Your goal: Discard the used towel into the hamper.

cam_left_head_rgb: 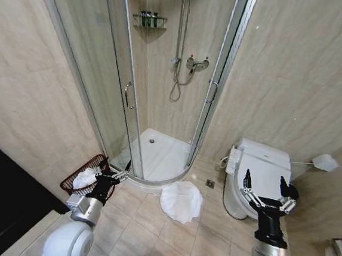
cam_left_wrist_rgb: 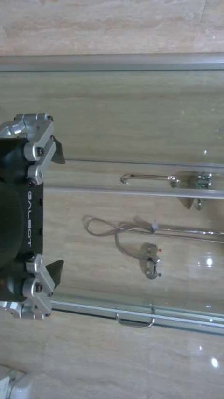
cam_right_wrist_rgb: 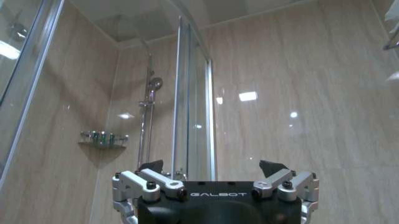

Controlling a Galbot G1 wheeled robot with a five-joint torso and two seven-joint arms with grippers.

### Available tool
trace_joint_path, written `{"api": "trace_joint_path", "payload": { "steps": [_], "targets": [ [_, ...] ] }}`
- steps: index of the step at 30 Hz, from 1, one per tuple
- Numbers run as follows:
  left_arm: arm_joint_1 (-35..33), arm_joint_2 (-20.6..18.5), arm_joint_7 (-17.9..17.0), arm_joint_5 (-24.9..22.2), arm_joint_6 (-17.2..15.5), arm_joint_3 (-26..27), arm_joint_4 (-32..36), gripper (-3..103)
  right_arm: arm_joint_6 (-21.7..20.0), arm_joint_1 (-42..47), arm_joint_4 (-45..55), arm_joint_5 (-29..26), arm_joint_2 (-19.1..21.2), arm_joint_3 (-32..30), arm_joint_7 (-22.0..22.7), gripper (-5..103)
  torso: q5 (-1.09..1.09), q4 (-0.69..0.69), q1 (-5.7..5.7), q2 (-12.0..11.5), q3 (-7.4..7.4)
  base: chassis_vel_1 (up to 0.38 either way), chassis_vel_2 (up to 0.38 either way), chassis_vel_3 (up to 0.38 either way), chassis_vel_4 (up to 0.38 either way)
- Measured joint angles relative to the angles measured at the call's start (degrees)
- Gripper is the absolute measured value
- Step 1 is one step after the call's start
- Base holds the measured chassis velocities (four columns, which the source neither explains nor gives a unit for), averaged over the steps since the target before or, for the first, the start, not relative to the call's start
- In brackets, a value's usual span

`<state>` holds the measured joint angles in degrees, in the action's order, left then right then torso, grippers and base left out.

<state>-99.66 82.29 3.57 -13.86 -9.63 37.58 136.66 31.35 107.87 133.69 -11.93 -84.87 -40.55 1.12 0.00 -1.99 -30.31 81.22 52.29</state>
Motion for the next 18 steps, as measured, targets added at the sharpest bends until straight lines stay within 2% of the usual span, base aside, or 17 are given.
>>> {"api": "trace_joint_path", "payload": {
  "steps": [18],
  "targets": [
    [0.0,0.0,0.0,0.0,0.0,0.0,0.0,100,0.0,0.1,-0.3,0.2,-0.1,0.0,0.3,100,0.00,0.00,2.85,-6.0,-3.25,0.000,0.000,0.000,0.000]
  ]
}}
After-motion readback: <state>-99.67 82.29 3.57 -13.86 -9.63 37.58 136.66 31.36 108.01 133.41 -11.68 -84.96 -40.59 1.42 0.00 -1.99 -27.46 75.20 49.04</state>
